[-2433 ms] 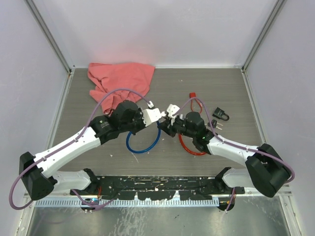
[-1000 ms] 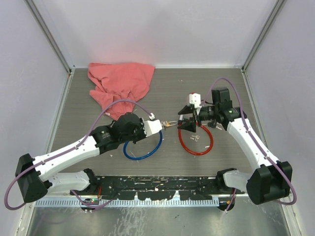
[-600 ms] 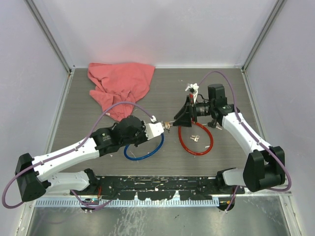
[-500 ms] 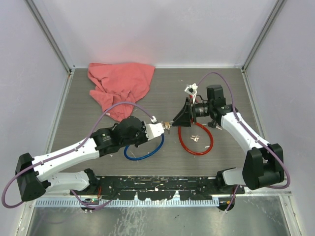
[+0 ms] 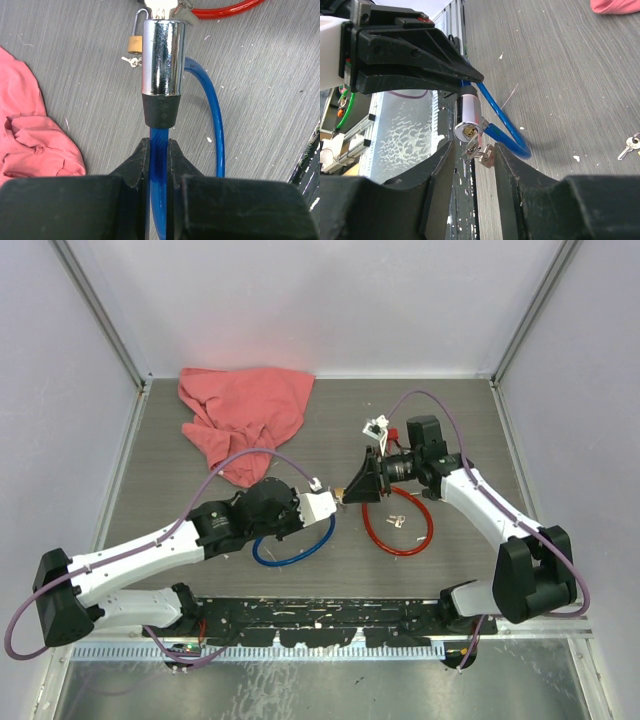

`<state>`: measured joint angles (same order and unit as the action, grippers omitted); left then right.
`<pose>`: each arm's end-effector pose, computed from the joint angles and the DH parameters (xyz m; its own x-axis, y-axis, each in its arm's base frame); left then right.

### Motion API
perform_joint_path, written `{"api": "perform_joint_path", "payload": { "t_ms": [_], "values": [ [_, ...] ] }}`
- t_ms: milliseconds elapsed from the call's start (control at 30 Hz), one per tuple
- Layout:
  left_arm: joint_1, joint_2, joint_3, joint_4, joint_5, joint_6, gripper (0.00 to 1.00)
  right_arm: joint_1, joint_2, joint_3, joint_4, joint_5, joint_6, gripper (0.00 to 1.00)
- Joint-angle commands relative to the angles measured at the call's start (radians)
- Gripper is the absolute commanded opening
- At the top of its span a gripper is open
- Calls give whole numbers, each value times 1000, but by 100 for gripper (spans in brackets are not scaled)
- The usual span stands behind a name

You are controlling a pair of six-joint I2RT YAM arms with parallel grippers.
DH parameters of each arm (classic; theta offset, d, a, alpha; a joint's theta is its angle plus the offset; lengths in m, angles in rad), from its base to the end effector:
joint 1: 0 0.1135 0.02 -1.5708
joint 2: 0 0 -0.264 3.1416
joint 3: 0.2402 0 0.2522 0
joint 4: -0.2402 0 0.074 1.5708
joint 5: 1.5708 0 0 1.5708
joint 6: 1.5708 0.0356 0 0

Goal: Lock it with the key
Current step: Lock the lock.

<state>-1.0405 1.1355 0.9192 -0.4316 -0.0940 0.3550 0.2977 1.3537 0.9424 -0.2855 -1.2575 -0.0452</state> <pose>0.1284 -0.2123 0.2929 -0.0008 0.6856 -0.7279 0.8759 0.3517 0.3303 0.2547 0.1136 0.2738 -0.5773 -0.1917 -0.7937 -0.8148 0.0721 0.5753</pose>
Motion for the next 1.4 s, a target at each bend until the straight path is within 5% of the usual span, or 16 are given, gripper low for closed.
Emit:
{"api": "perform_joint_path", "payload": {
  "t_ms": [0, 400, 733, 967, 1367],
  "values": [
    [-9, 5, 30, -41, 4, -18, 0, 19, 18, 49, -66, 19, -82, 41],
    [-11, 0, 22, -40, 8, -4, 0, 30, -4, 70, -162, 43, -259, 2],
    [-10, -4, 13, -48, 54, 32, 0, 56, -69, 57, -296, 85, -748, 1],
    [7, 1, 21, -71, 125, 58, 0, 116, -196, -7, -329, 208, -1317, 1],
    [143, 1, 40, -66, 326, 54, 0, 142, -195, 24, -377, 294, -1758, 1]
  ]
}}
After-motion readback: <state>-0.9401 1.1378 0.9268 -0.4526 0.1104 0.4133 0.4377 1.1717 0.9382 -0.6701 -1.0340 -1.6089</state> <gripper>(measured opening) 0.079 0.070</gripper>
